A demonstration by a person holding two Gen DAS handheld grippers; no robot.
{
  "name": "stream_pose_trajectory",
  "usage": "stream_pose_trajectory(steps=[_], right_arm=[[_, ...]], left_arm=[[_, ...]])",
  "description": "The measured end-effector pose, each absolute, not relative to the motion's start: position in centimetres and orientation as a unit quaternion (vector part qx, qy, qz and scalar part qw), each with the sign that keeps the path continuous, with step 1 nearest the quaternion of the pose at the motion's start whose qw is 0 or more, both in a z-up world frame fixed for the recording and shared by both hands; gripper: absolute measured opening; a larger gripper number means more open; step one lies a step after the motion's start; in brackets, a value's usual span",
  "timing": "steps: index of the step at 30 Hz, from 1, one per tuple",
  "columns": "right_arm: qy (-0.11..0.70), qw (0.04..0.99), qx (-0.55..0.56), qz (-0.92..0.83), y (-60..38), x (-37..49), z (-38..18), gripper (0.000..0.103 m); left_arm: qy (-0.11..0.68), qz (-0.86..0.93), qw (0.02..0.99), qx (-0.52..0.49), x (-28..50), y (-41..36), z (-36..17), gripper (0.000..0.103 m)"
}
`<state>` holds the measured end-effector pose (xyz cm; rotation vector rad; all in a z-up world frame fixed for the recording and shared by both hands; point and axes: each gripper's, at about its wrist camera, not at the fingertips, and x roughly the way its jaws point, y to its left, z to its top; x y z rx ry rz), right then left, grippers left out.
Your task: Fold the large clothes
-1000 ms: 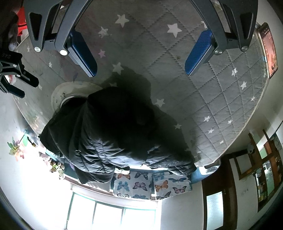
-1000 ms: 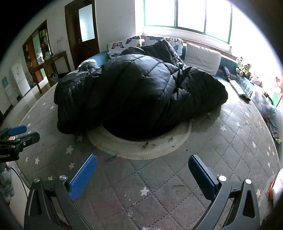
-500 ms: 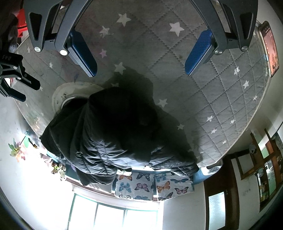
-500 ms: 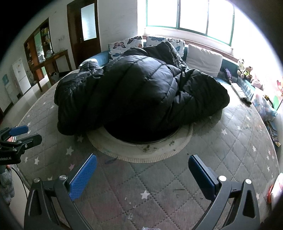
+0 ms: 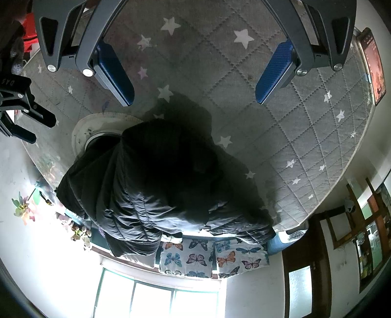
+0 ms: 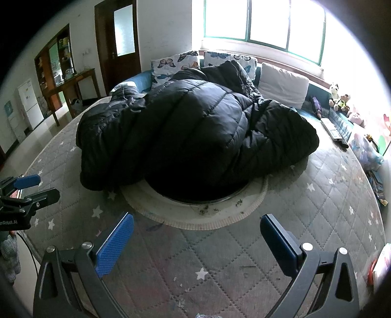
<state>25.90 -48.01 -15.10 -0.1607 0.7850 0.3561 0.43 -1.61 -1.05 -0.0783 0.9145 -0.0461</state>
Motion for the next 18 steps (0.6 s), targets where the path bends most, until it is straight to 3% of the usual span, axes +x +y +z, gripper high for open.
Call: stream_pose_trajectory(steps=[18], right_arm=[[0.381,0.905,-0.076,0.172,-48.07,25.97,-15.3,0.103]], left_arm=[[0.442,-0.024,0.896,-0.035,0.53,-1.62,-0.78,0.103]])
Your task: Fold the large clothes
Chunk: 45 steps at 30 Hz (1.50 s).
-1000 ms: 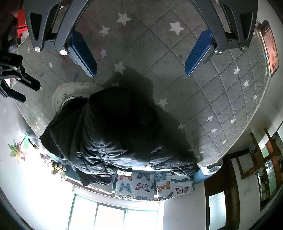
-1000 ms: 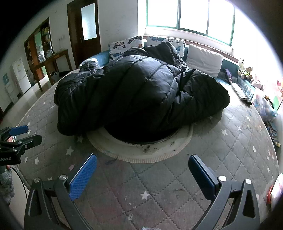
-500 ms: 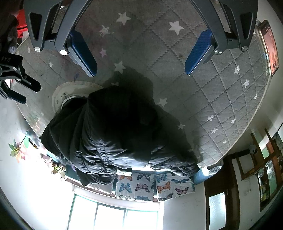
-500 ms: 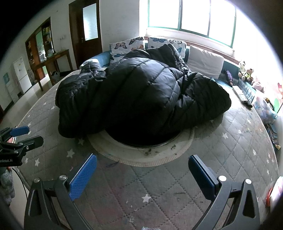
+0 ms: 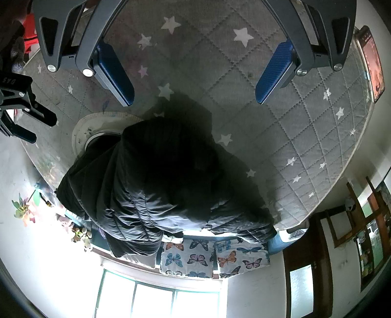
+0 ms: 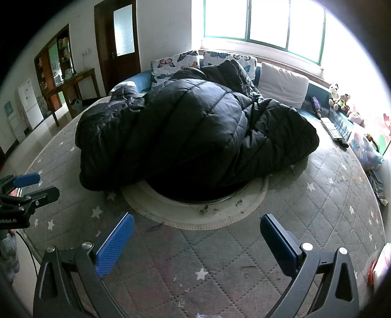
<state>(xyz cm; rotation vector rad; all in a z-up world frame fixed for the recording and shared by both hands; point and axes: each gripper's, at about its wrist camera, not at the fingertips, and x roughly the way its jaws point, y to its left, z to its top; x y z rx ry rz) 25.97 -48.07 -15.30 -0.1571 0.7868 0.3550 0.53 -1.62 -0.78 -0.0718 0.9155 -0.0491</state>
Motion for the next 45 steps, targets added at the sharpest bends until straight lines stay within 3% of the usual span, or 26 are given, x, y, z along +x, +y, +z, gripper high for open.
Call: stream_pose_trajectory(steps=[21,36,45], right_arm=[[0.389,0.899,-0.082,0.186,-47.9,29.2,-13.9,0.103],[0.405,0.895,-0.02,0.188,-48.2,41.8,-6.7,0.08],[0.431,0.89,-0.011,0.149,-45.7,51.5,-5.7,0.079]], left_arm=[[0.421,-0.037,0.906,-0.019,4.0,-0.8,1.8,0.103],[0.403,-0.157,0.899,-0.066,16.8,-1.9,8.5,0.103],[0.423,-0.126,0.895,-0.067,22.6,-0.6,7.4,0.103]])
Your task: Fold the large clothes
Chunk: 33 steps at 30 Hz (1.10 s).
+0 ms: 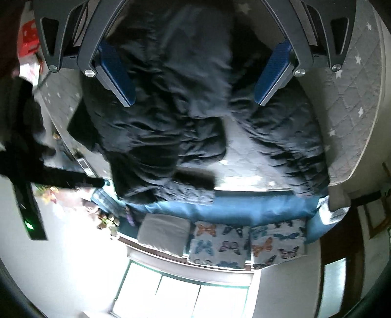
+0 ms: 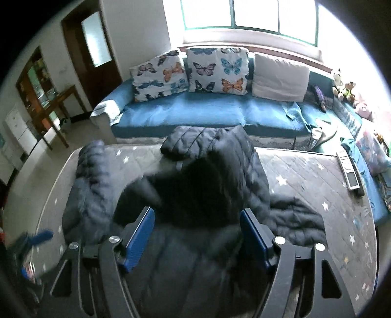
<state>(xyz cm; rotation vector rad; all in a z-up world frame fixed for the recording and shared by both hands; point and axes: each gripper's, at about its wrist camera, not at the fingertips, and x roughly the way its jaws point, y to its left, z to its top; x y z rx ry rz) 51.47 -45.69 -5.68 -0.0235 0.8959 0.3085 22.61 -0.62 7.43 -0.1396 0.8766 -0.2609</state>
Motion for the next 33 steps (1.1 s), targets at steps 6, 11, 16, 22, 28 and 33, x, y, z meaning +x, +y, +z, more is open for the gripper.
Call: stream_pose_trajectory(steps=[6,11,16,22,28,33], right_arm=[[0.472,0.876,0.055,0.084,-46.2,58.2,-6.9,0.079],[0.531,0.841,0.064,0.077,-46.5,60.2,-9.5,0.053],[0.547,0.829,0.056,0.107,-47.6,57.4,-8.8,0.023],[0.509,0.852,0.027,0.123,-50.9,51.0,-5.3,0.016],[0.467,0.874,0.025,0.134,-54.5,44.0,-3.3,0.016],[0.446,0.887,0.015,0.122,-57.5,37.1,-4.3,0.015]], left_arm=[[0.457,-0.105,0.881,-0.067,22.8,2.8,4.7,0.103],[0.474,-0.14,0.866,-0.072,22.2,3.5,2.8,0.103],[0.501,-0.216,0.833,-0.098,21.3,2.2,1.1,0.054],[0.48,-0.25,0.836,-0.091,17.8,0.6,1.8,0.021],[0.459,-0.289,0.837,-0.066,11.5,-0.5,3.2,0.015],[0.446,-0.337,0.829,-0.014,4.9,-3.3,3.3,0.014]])
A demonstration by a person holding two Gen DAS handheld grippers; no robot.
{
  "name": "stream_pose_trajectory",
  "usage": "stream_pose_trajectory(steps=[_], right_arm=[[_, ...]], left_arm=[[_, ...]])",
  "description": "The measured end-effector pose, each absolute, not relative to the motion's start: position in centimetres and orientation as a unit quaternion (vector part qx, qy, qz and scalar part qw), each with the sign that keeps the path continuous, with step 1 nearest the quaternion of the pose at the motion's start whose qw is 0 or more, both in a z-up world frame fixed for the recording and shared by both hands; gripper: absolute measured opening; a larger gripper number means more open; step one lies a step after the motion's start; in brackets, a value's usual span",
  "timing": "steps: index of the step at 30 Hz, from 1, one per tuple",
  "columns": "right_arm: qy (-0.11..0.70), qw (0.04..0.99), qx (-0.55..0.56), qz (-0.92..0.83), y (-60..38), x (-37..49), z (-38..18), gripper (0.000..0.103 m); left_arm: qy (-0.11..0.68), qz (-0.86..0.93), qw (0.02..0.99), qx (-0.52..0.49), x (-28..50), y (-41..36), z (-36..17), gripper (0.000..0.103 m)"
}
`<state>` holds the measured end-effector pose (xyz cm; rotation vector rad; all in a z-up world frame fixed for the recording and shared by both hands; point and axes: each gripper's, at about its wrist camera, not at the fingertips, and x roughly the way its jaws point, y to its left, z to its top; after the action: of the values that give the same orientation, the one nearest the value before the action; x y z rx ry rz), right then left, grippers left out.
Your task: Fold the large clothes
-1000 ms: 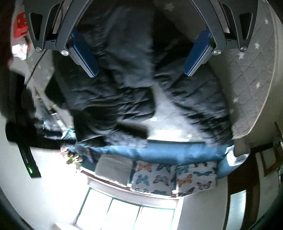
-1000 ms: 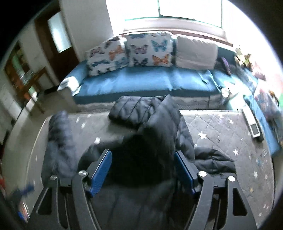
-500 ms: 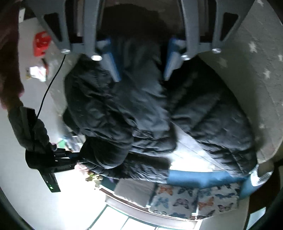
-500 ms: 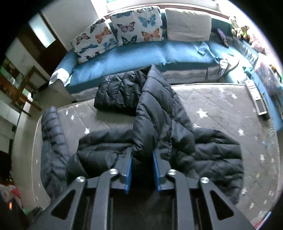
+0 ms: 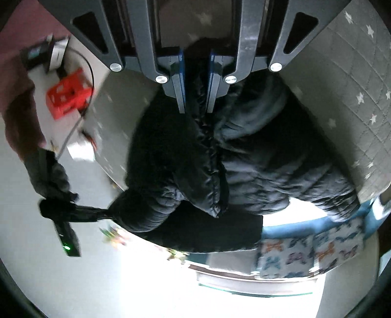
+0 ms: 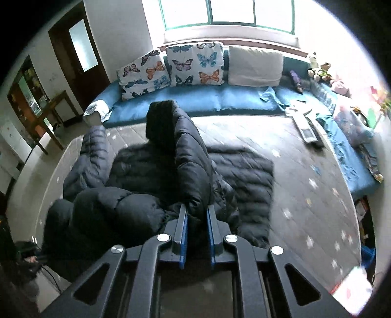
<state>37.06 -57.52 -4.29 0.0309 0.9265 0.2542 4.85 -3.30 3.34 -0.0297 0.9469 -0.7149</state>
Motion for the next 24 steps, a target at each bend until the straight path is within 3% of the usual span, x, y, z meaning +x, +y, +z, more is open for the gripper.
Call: stream_pose_trajectory(steps=[7,13,17,21,24], right_arm=[[0.487,0.87,0.018,0.077,-61.4,29.8,-9.9,0.015],[0.561,0.826,0.033,0.046,-63.6,28.2,-15.1,0.015],[0.562,0.826,0.025,0.047,-63.9,28.9,-12.8,0.015],[0.517,0.853,-0.052,0.045,-61.0,30.3,-9.1,0.017],[0.478,0.87,-0.096,0.075,-57.3,31.6,-7.2,0.028]], left_arm=[[0.478,-0.396,0.781,0.07,-3.2,-7.6,0.8,0.015],[0.499,-0.391,0.771,0.058,-4.2,-7.3,1.7,0.016],[0.483,-0.342,0.805,0.05,-2.0,-4.7,4.0,0.016],[0.486,-0.266,0.832,0.013,2.5,-1.2,4.2,0.021],[0.501,-0.212,0.838,-0.035,6.2,2.2,3.9,0.023]])
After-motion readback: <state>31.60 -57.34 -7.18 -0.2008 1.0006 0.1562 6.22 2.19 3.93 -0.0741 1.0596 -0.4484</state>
